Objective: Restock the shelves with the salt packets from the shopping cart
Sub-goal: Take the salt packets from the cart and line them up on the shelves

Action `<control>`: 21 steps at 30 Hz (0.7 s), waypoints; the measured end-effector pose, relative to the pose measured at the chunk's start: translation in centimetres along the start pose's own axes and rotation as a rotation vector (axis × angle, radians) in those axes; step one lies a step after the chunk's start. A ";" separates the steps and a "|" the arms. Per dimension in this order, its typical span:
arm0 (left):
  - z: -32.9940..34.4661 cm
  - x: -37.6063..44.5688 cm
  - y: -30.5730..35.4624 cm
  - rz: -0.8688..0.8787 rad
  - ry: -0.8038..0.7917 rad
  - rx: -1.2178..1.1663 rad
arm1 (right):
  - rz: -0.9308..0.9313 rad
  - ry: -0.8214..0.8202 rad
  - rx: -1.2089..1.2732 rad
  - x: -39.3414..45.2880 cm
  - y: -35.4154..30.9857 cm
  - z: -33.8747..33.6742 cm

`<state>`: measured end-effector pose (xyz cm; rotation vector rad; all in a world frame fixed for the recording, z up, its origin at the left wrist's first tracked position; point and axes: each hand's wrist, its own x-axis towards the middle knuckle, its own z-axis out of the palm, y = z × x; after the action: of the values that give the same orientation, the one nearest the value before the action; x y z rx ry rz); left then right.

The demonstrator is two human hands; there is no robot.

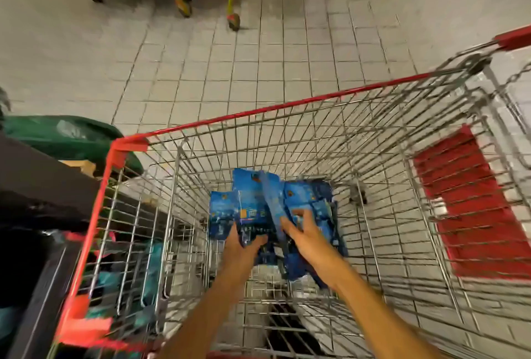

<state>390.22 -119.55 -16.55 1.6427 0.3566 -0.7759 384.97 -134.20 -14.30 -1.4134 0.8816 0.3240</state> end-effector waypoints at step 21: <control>-26.1 -26.1 7.8 0.505 0.389 -0.403 | -0.503 -0.382 0.143 -19.5 -10.2 15.0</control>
<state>383.65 -91.61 7.88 1.4025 0.3239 0.0045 384.13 -116.09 5.26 -1.3299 0.2186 0.1344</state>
